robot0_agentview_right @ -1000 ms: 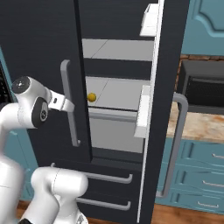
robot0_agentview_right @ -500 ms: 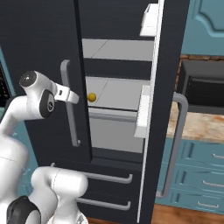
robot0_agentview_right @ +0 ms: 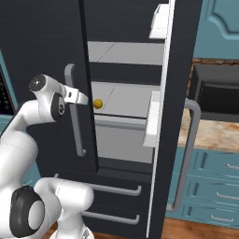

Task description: Retrieve a lemon from the fridge and place it on the cutting board with the fish.

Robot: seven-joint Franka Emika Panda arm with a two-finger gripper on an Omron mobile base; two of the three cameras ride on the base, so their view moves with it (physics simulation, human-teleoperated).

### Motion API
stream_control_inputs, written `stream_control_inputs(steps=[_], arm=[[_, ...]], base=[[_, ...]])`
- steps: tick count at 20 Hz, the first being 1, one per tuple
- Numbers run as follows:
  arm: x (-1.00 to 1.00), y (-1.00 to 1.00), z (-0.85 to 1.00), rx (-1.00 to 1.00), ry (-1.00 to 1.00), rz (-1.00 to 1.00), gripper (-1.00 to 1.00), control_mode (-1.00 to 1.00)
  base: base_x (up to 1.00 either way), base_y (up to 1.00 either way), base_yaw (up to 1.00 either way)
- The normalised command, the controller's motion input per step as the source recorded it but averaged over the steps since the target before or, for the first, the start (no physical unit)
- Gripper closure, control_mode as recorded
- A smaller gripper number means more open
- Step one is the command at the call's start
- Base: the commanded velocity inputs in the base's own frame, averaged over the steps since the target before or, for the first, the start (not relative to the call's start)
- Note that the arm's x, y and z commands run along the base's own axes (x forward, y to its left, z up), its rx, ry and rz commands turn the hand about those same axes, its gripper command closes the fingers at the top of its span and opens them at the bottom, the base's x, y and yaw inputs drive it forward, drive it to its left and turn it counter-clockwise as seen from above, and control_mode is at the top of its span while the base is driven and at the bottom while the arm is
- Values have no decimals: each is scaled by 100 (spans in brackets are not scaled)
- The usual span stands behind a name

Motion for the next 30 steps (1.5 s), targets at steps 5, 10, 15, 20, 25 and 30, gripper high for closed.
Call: stream_control_inputs(steps=[5,10,15,20,25,30], arm=[[44,0,-3,0,-5,4,-100,-100],[36,0,-6,0,-12,1,-100,-100],[14,0,0,0,-2,0,100,-100],[1,0,0,0,0,0,100,-100],[-6,0,0,0,0,0,100,-100],[-71,11,0,0,0,-10,100,-100]], base=[[0,0,0],[0,0,0],[0,0,0],[0,0,0],[0,0,0],[0,0,0]])
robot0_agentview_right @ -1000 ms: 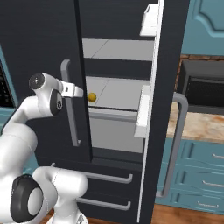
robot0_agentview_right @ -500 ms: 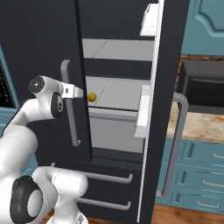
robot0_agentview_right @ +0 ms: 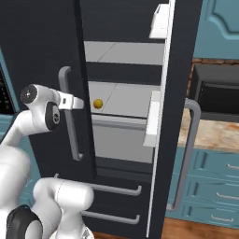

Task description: Retrieve a lemon from the fridge and place it on the cutting board with the fish.

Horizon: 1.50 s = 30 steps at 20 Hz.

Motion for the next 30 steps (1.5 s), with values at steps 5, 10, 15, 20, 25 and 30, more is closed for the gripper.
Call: stream_control_inputs(steps=[5,10,15,20,25,30], arm=[[-100,33,0,-1,0,-19,100,-100],[-88,80,0,-13,0,-22,100,-100],[-79,84,-1,-16,0,-20,100,-100],[-36,64,0,-7,0,-15,-100,-100],[-8,35,0,-1,-1,-9,-100,-100],[-28,31,0,-6,0,-13,-100,-100]], base=[[0,0,0],[0,0,0],[0,0,0],[0,0,0],[0,0,0],[0,0,0]])
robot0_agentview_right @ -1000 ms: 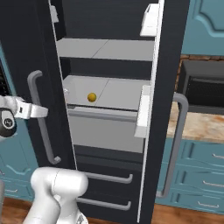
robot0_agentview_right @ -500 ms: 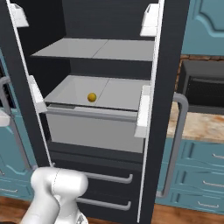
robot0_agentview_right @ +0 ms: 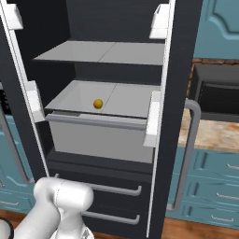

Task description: Retrieve a lemon from the fridge and place it on the cutting board with the fish.

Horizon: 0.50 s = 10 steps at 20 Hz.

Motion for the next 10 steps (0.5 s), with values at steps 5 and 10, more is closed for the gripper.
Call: stream_control_inputs(steps=[5,10], arm=[[-89,2,2,-6,0,-13,-100,-100],[-93,-80,16,14,-1,-11,-100,-100]], base=[[0,0,0],[0,0,0]])
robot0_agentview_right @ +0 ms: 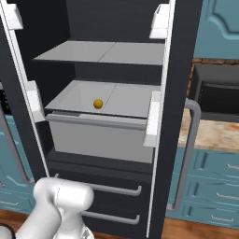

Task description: Retrieve a lemon from the fridge and place it on the cutting board with the fish.

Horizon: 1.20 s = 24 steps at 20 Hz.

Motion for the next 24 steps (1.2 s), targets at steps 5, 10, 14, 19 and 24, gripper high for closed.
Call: stream_control_inputs(steps=[5,10,14,19,24], arm=[[-51,-100,42,57,6,1,-100,-100],[-100,-99,29,59,-7,21,-100,-100],[-99,-97,14,55,-17,28,-100,-100],[-7,-62,2,47,-3,25,-100,-100],[57,-22,7,50,3,10,-100,-100]], base=[[0,0,0],[0,0,0],[0,0,0],[0,0,0],[0,0,0]])
